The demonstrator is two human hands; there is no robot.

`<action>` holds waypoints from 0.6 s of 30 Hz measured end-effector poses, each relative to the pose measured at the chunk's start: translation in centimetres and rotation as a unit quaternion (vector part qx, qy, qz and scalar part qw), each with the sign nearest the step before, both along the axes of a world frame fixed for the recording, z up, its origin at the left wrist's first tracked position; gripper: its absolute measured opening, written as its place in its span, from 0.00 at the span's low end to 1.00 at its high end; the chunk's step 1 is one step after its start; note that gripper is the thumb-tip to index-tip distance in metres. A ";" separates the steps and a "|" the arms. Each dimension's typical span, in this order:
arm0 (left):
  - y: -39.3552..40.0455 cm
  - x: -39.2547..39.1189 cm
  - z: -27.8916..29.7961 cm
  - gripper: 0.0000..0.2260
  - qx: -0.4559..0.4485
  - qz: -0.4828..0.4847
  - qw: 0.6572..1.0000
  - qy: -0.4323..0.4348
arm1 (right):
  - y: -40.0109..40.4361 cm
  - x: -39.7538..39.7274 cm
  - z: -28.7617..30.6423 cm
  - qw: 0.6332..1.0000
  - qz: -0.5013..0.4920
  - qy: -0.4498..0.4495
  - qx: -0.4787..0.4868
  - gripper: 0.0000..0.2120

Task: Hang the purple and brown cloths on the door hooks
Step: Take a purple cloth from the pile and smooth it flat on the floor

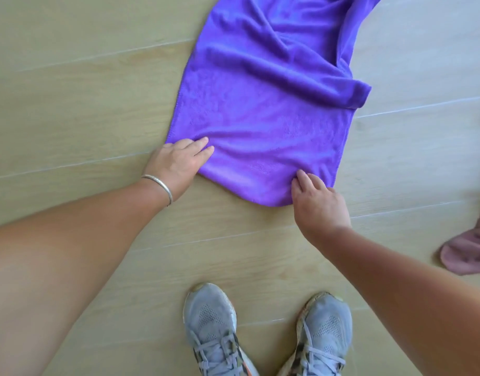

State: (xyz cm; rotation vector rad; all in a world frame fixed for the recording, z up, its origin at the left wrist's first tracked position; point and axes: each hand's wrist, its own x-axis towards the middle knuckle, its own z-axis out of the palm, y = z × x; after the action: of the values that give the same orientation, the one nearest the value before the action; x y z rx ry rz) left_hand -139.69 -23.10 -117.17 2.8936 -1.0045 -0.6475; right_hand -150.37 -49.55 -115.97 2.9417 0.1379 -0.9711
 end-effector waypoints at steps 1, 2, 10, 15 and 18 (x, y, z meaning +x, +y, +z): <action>0.2 -0.2 0.7 0.22 0.009 0.005 1.000 0.006 | -0.4 0.0 0.9 1.000 -0.006 0.000 0.006 0.17; 0.4 -0.5 1.7 0.22 0.028 0.008 0.999 0.014 | -0.7 -0.1 2.0 1.000 -0.005 0.006 0.007 0.14; 2.1 -5.3 13.3 0.14 0.212 0.004 0.975 0.067 | -1.5 -3.4 15.0 0.996 -0.015 0.086 -0.003 0.12; 1.9 -8.0 21.7 0.14 0.287 0.000 0.953 0.101 | -2.3 -5.4 23.6 0.993 -0.032 0.115 -0.014 0.13; 1.2 -7.9 26.4 0.13 0.267 0.014 0.957 0.115 | -3.3 -5.2 28.2 0.994 -0.033 0.102 -0.009 0.13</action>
State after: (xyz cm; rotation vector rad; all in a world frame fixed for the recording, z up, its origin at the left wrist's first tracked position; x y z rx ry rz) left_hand -147.61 -21.88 -90.78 3.1380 -0.8627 -1.4133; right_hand -155.54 -52.84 -87.74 2.8416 0.0378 -1.2735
